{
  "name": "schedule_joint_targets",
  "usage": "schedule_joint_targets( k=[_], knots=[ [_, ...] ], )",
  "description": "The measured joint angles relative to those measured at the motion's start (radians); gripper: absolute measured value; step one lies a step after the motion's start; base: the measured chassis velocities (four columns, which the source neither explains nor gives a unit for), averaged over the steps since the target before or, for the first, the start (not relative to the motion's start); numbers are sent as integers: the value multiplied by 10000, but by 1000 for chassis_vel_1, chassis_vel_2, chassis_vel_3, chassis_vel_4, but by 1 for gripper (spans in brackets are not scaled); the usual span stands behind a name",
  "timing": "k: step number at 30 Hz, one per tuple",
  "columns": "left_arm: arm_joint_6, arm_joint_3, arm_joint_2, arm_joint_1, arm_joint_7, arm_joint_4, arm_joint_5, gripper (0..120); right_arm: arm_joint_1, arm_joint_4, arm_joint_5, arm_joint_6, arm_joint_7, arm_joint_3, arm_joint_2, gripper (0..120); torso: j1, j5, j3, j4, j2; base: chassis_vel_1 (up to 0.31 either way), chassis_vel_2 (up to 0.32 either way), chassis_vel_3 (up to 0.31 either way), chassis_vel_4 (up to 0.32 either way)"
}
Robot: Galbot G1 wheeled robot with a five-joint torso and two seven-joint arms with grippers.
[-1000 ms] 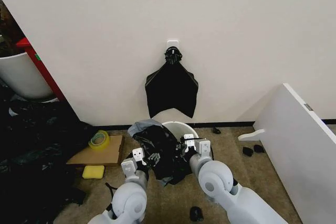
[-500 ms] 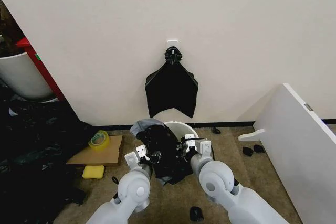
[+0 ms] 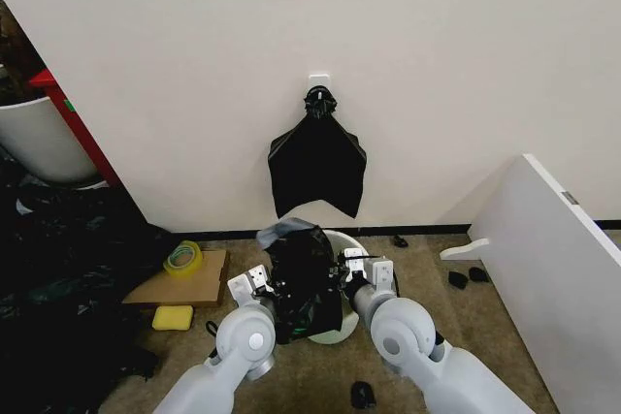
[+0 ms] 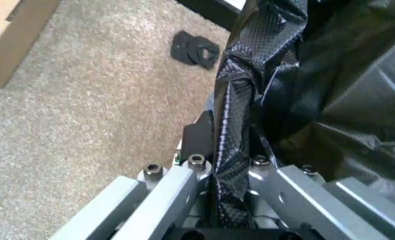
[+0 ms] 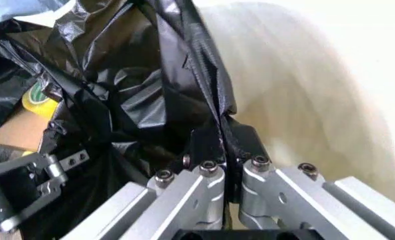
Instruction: Place the garbage bag over the trash bin.
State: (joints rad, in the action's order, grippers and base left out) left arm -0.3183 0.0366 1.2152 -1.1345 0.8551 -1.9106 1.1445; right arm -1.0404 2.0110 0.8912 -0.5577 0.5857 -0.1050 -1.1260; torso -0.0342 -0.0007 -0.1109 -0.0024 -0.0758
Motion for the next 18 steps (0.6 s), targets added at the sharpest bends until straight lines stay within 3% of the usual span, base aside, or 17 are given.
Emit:
schedule_joint_targets(
  k=[18],
  knots=[
    [315, 720, -616, -629, -204, -533, 81, 1, -617, 993, -148, 343, 172, 901, 553, 0, 0, 0, 1, -2, 0, 0, 0, 0, 0]
  ],
)
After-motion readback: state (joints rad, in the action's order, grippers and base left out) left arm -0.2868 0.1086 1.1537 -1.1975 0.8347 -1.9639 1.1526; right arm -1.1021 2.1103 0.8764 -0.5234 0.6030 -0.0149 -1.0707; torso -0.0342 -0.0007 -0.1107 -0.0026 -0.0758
